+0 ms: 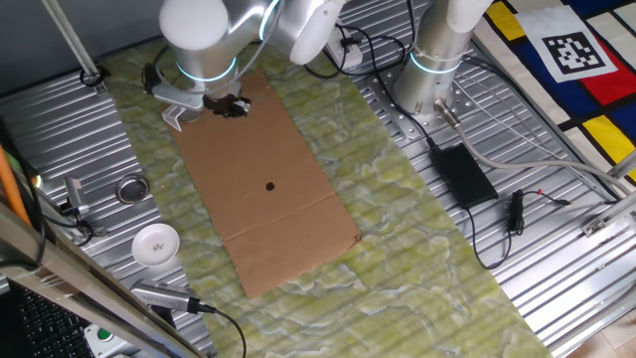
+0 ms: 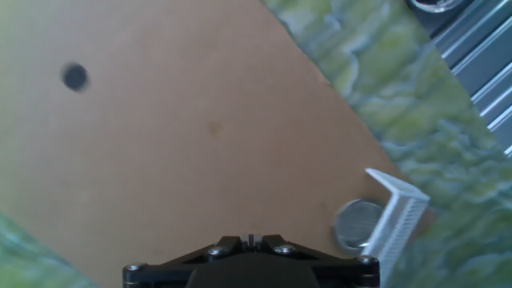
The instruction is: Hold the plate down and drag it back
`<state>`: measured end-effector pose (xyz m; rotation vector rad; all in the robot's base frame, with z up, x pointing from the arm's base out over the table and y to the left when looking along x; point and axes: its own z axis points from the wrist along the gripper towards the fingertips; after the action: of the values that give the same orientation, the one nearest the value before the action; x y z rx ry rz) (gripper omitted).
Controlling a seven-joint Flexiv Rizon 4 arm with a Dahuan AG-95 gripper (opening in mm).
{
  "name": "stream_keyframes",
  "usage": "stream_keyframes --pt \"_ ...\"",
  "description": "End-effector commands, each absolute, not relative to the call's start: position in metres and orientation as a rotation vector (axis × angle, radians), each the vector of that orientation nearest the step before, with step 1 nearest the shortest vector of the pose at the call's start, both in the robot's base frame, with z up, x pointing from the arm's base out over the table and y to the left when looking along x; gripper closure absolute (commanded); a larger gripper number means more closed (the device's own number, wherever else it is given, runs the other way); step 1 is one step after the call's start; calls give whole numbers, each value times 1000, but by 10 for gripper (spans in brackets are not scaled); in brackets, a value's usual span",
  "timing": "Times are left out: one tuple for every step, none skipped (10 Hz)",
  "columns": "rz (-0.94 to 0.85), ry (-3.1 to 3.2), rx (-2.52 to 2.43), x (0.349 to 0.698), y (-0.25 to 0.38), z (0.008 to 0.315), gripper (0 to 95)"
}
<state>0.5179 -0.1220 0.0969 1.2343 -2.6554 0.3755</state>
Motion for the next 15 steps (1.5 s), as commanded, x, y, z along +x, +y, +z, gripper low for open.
stream_keyframes --pt "365 -2618 1277 527 -123 100 950" --pt "358 -2597 1315 530 -123 101 950" --pt "371 -2576 1335 533 -123 103 950" --pt "381 -2562 1344 535 -122 104 950" --pt "387 -2561 1341 536 -122 105 950" --pt "381 -2563 1348 536 -122 105 950" --pt "377 -2539 1383 536 -122 105 950" --pt "360 -2535 1408 536 -122 106 950" --pt "352 -2512 1445 536 -122 106 950" --pt "347 -2468 1505 536 -122 106 950" --pt "333 -2433 1558 536 -122 106 950" --pt "347 -2381 1590 536 -122 106 950" --pt "357 -2344 1606 536 -122 106 950" --pt "391 -2325 1598 536 -122 106 950" --pt "414 -2332 1581 536 -122 106 950"
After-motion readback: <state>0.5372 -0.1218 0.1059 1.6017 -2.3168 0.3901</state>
